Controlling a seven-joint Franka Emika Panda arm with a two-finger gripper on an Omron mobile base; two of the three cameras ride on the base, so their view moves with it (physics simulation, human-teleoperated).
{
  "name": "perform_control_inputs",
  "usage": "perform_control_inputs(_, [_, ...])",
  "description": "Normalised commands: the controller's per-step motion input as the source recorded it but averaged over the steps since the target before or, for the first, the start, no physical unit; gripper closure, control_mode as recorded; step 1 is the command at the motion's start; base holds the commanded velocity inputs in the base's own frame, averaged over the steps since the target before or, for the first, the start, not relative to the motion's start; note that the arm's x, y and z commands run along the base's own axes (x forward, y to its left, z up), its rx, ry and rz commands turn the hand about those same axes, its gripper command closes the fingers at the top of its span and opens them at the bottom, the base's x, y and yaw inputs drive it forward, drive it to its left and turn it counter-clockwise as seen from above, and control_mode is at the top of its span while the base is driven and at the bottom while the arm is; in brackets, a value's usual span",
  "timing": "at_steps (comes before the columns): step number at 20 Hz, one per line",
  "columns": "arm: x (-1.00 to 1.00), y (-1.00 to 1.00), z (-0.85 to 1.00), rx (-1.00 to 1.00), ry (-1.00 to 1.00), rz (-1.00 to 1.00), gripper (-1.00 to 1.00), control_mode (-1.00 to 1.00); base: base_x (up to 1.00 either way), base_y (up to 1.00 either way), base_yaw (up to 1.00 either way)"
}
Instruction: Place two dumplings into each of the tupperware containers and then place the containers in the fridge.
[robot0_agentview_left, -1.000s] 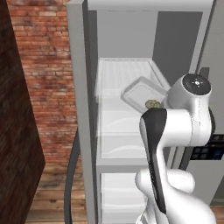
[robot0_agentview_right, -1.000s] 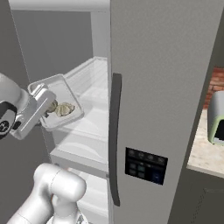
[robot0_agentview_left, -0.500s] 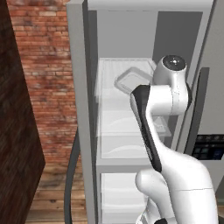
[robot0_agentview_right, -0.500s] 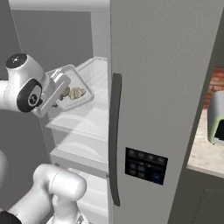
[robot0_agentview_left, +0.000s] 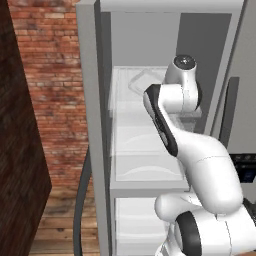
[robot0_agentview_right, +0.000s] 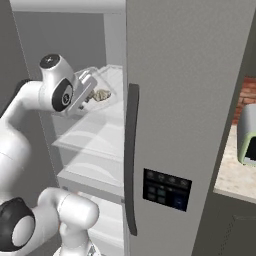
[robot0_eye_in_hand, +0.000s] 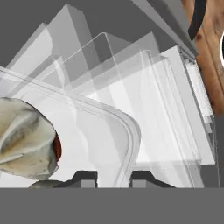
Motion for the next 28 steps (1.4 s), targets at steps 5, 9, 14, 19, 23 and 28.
perform_control_inputs(5, [1.0, -0.22, -0.01, 0.03, 0.01, -0.02, 1.0, -1.0, 0.0, 0.0, 0.0])
perform_control_inputs(9, [1.0, -0.21, -0.15, 0.01, 0.05, 0.0, 1.0, -1.0, 0.0, 0.0, 0.0])
perform_control_inputs(14, [1.0, -0.13, -0.28, 0.0, 0.09, 0.0, 1.0, -1.0, 0.0, 0.0, 0.0])
perform_control_inputs(19, [1.0, -0.08, -0.35, 0.0, 0.11, 0.0, 1.0, -1.0, 0.0, 0.0, 0.0])
perform_control_inputs(23, [1.0, -0.16, -0.59, 0.0, 0.08, 0.0, 1.0, -1.0, 0.0, 0.0, 0.0])
perform_control_inputs(28, [1.0, -0.1, -0.59, 0.0, 0.02, -0.01, 1.0, -1.0, 0.0, 0.0, 0.0])
